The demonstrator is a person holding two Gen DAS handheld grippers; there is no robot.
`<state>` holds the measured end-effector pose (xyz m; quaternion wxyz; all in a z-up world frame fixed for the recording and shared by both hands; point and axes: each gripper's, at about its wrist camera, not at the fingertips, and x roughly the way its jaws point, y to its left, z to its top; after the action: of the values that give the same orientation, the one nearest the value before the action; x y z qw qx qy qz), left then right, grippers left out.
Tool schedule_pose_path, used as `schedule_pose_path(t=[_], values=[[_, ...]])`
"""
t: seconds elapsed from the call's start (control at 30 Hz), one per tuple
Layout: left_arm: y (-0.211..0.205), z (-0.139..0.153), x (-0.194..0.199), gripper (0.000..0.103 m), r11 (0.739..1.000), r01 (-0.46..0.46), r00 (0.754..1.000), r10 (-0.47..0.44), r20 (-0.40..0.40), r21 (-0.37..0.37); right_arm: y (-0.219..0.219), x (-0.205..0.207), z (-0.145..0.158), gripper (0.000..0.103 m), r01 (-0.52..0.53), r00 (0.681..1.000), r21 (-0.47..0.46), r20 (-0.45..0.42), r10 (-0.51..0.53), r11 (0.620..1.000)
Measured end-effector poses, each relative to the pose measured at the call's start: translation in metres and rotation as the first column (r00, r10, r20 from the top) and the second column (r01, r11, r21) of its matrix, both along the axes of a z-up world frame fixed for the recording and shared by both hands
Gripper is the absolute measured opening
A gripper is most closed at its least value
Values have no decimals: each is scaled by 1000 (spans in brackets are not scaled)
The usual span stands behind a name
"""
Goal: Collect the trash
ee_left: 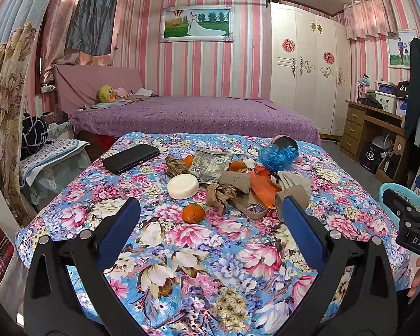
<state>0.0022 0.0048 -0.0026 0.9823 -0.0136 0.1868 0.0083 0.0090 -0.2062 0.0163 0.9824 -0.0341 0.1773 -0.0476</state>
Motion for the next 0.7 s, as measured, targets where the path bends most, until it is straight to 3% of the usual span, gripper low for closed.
schedule_pose_path(t=[0.7], values=[[2,0,0,98,1000,-5,1000,5,-8,10,-3,4,-4,99,13,1000,13,-8,-12,1000]])
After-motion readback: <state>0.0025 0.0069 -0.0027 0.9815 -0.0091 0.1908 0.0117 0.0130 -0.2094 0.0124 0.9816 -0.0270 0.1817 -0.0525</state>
